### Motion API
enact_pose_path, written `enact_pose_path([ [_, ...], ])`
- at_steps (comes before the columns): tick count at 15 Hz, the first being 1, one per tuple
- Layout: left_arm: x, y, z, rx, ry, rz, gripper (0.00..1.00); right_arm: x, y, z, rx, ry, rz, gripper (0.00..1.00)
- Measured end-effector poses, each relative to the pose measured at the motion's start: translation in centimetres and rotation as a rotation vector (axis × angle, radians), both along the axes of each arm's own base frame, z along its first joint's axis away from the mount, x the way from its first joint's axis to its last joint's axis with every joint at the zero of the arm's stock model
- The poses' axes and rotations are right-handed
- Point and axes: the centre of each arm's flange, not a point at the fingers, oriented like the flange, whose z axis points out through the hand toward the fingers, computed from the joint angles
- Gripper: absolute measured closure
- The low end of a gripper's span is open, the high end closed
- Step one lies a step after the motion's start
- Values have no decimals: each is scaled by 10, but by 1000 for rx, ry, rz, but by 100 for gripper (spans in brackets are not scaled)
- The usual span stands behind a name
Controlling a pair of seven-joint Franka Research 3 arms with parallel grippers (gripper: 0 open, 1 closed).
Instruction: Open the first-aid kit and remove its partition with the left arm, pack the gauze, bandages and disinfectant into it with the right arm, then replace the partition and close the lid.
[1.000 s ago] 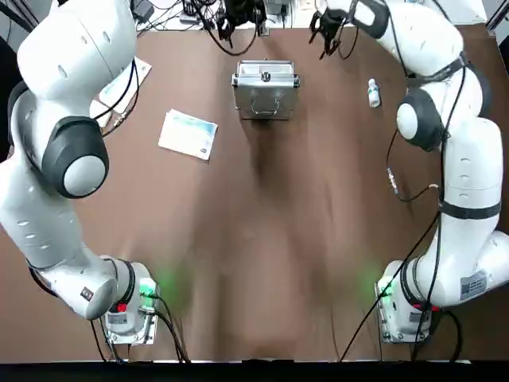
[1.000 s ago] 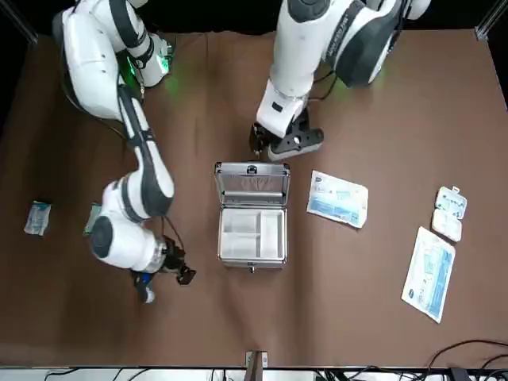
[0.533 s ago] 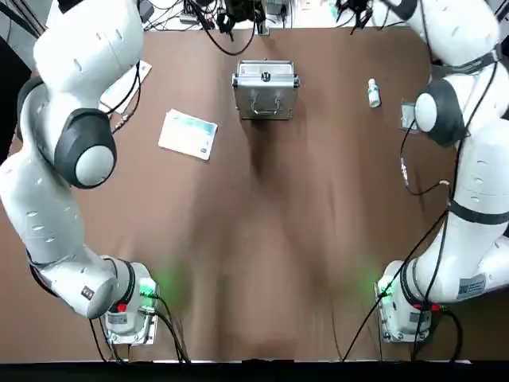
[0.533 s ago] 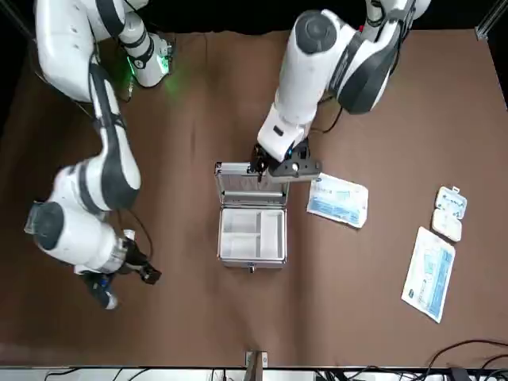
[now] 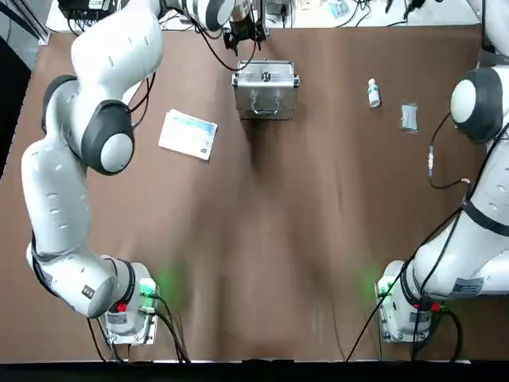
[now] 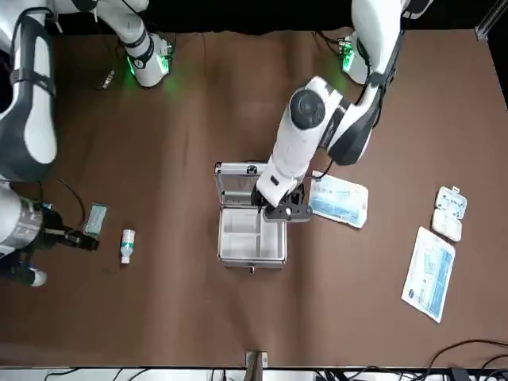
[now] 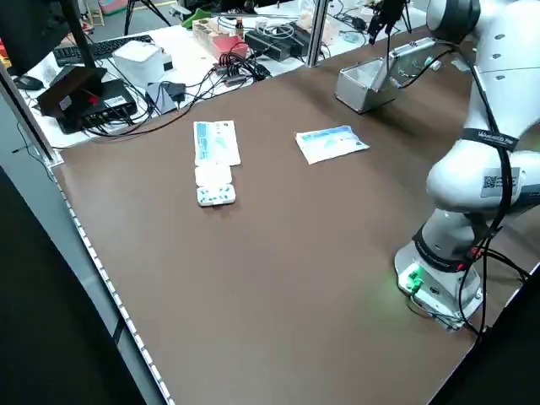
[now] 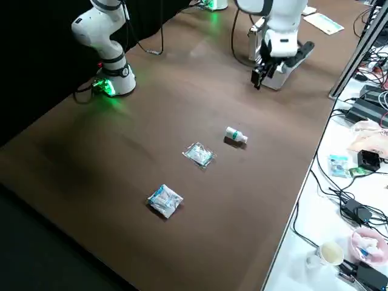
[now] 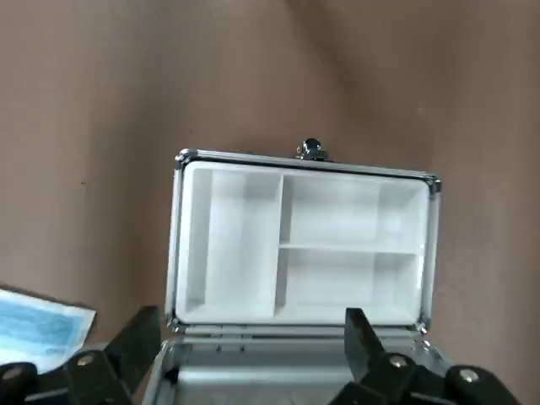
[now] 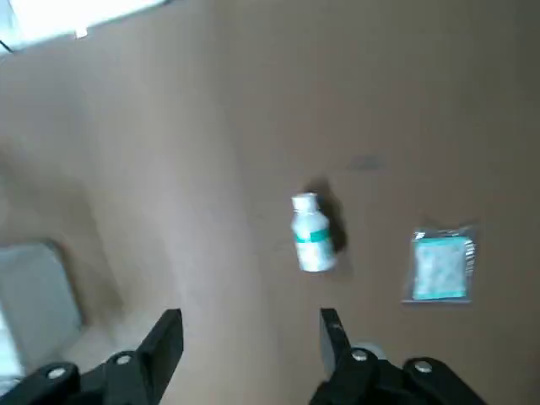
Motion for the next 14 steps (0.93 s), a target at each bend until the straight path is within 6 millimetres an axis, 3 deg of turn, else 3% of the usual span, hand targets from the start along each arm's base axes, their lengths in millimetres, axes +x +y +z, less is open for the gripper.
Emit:
enact_pose_path([
  [3, 6, -4, -33, 3, 10, -13, 7, -4, -18, -30, -19, 33, 44, 26],
  [9, 8, -8, -73, 14, 36, -18, 13, -10, -15, -116, -30, 3, 87, 26],
  [14, 10, -16, -106, -7, 24, -20, 16, -20, -18, -131, -24, 28, 103, 26],
])
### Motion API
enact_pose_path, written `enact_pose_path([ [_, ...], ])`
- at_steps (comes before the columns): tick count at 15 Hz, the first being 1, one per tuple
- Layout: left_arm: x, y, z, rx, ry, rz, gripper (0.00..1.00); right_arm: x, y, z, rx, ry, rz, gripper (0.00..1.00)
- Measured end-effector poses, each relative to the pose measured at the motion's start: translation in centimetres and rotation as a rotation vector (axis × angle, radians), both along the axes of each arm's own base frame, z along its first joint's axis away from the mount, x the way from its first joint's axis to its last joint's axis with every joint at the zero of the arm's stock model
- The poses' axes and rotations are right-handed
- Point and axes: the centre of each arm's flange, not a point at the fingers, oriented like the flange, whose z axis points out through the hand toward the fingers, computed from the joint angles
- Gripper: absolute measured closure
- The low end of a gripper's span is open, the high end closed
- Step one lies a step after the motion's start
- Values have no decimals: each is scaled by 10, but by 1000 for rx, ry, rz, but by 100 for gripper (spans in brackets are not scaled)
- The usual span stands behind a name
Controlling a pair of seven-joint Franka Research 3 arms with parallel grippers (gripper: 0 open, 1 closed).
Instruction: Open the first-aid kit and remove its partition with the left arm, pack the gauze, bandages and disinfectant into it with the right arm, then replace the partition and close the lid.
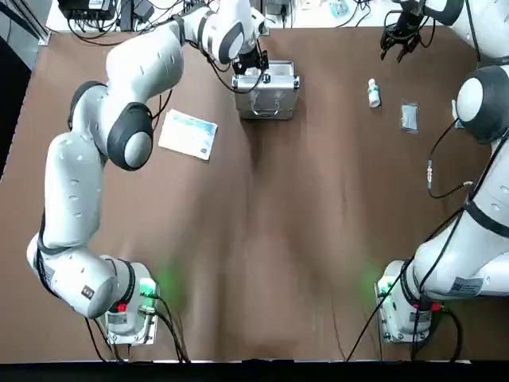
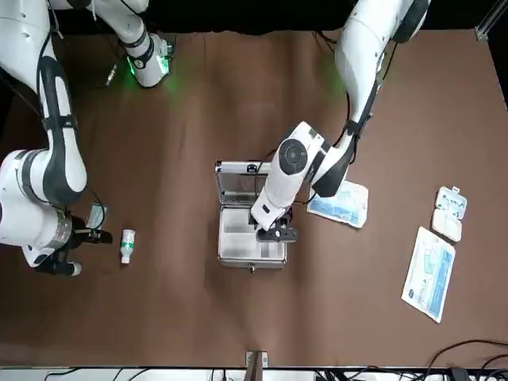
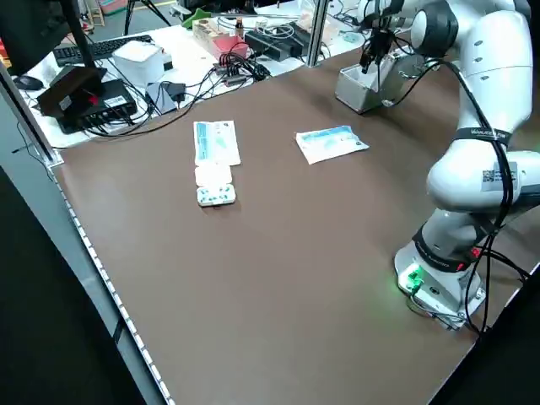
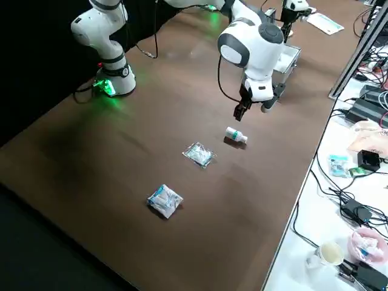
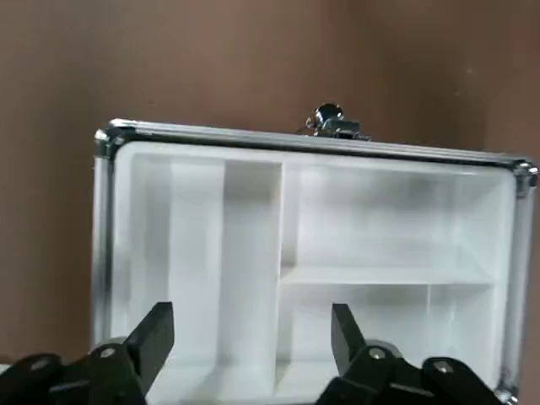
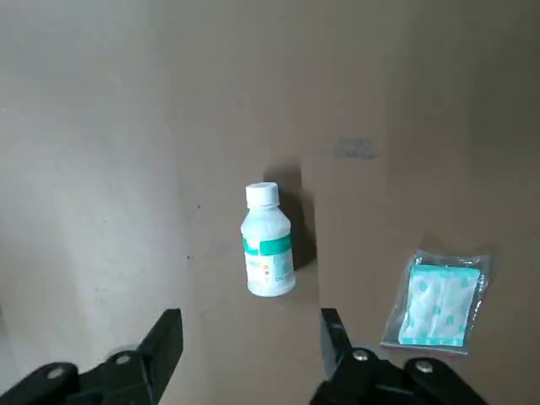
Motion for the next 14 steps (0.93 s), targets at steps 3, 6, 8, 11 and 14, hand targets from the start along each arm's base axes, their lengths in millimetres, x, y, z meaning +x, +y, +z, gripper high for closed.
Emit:
enact_pose_path([
  [3, -1, -2, -17, 3, 10, -2, 22, -9, 2, -14, 26, 17, 14, 26],
  [6, -6, -9, -26, 4, 14, -12, 25, -13, 3, -25, 56, 24, 43, 26],
  [8, -8, -12, -29, 4, 15, -17, 24, -16, 5, -29, 63, 31, 51, 26],
  [11, -9, -12, -33, 7, 17, -25, 25, -20, 8, -42, 69, 54, 67, 26],
  [14, -9, -12, -36, 10, 19, -32, 25, -26, 5, -71, 77, 99, 82, 26],
])
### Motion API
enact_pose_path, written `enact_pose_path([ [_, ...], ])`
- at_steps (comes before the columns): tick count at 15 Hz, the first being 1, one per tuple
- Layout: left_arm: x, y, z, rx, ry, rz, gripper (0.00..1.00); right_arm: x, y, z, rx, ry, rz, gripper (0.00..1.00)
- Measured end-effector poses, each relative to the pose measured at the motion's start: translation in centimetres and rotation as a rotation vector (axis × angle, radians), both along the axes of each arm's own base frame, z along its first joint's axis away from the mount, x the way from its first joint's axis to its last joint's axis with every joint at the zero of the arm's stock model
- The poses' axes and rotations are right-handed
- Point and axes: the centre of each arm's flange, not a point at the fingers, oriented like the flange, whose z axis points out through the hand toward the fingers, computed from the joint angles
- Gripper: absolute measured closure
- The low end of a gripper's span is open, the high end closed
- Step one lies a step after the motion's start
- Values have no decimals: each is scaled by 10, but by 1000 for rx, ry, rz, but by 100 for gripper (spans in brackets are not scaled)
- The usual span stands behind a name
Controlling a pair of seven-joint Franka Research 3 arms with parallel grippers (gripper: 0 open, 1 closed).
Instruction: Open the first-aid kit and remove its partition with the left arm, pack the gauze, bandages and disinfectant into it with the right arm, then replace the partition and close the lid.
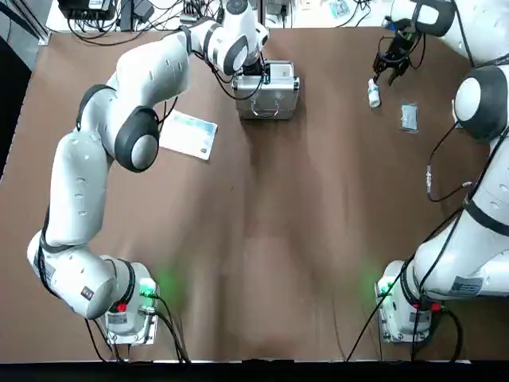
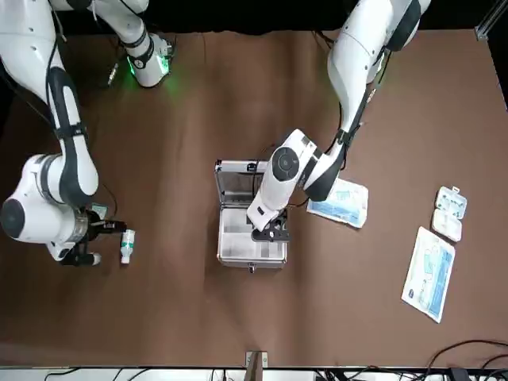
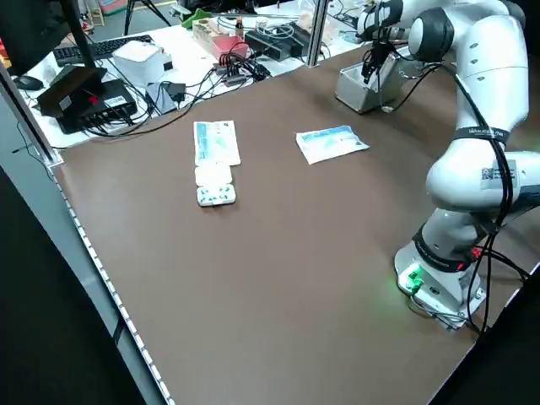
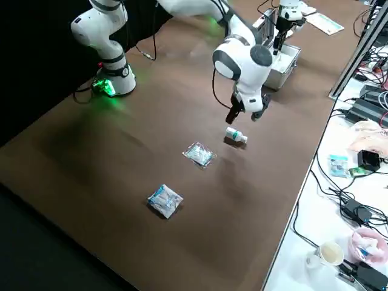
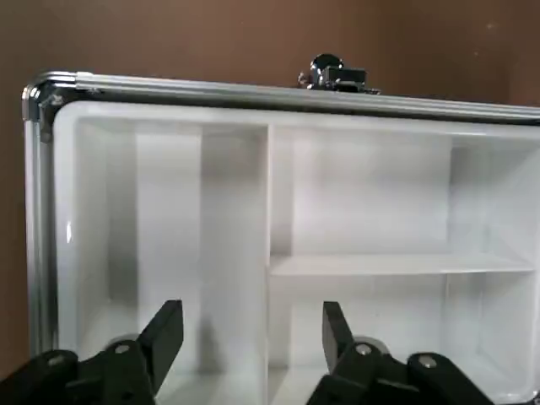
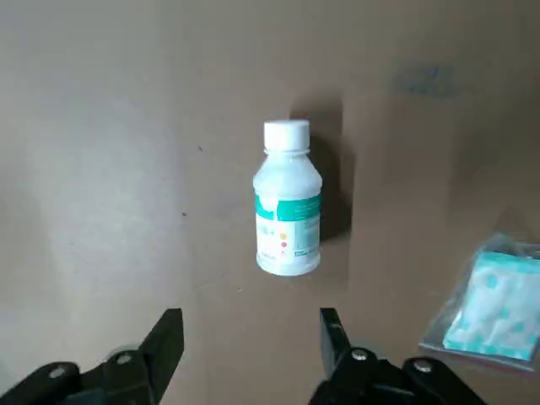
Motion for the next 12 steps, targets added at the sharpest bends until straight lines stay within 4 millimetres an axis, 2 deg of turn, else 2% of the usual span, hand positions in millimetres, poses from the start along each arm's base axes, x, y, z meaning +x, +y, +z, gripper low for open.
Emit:
enact_pose_path([
  [3, -1, -1, 0, 1, -2, -13, 27, 0, -2, -39, -2, 15, -2, 26],
  [5, -2, -3, -1, 2, -2, -20, 29, 1, -3, -56, -4, 17, -2, 26],
  [12, -4, -5, -6, 6, 2, -30, 29, 4, -4, -72, -10, -6, -6, 23],
])
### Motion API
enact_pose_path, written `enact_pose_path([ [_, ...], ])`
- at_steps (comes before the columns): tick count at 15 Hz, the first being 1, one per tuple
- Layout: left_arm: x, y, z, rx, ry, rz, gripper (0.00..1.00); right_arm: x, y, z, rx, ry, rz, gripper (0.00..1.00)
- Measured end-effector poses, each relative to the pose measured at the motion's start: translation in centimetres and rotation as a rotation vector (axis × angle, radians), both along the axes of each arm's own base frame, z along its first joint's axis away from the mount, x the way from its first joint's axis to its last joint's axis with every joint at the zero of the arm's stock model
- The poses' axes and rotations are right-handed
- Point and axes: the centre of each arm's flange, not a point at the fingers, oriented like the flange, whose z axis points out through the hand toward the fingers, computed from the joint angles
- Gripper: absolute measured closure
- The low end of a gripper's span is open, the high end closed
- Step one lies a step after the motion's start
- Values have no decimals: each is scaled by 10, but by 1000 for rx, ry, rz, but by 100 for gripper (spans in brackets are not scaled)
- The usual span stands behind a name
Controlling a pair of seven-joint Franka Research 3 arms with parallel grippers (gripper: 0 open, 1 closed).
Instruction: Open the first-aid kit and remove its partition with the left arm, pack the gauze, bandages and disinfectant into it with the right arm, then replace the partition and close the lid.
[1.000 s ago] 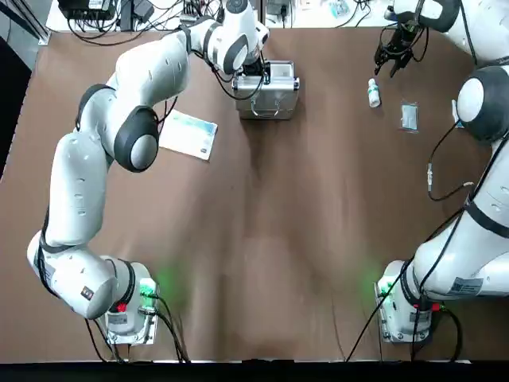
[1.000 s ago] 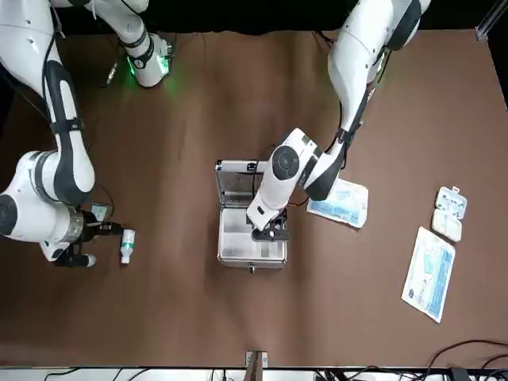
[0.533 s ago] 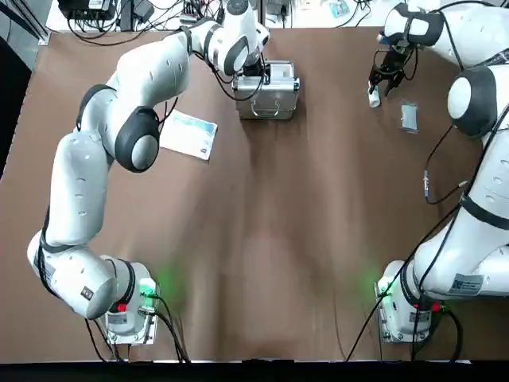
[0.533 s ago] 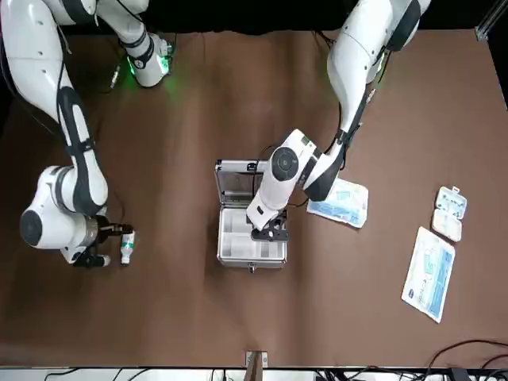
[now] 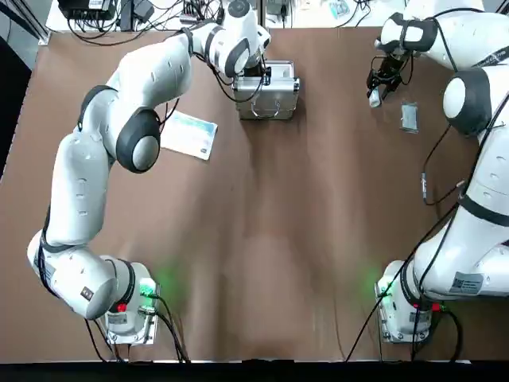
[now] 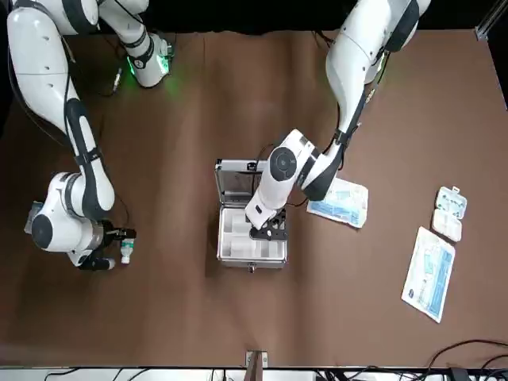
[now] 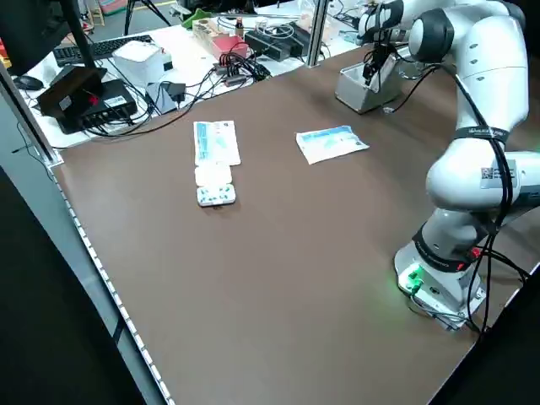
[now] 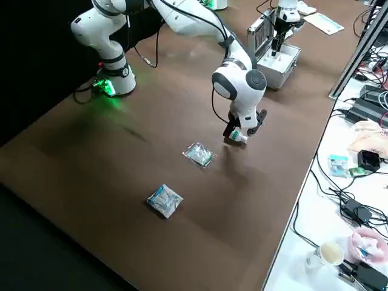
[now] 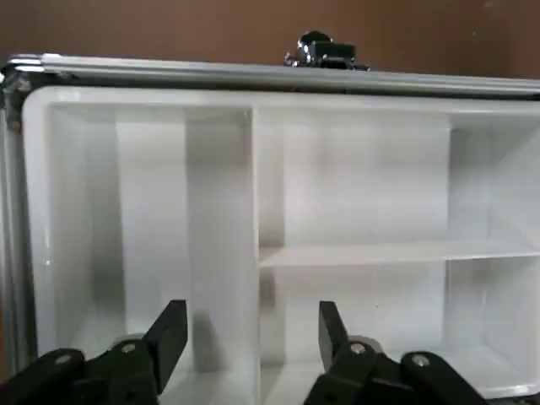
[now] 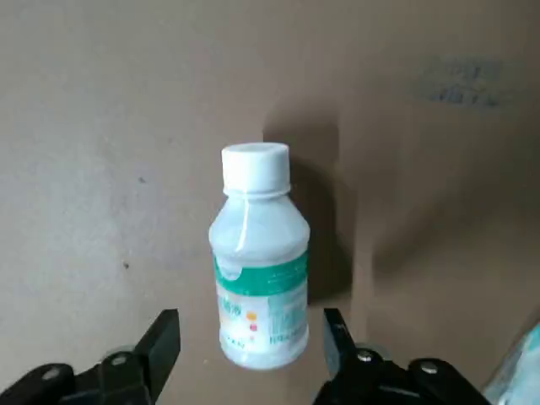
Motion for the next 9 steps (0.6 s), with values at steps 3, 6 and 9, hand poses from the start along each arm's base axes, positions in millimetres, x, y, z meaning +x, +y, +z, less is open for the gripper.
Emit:
enact_pose_path([
  [3, -2, -2, -3, 2, 3, -4, 33, 2, -1, -10, -5, -19, -4, 19],
  [6, -2, -2, -4, 3, 4, -4, 45, 2, -1, -13, -6, -22, -5, 16],
  [9, -2, -2, -5, 4, 5, -4, 58, 3, -2, -14, -7, -22, -5, 12],
])
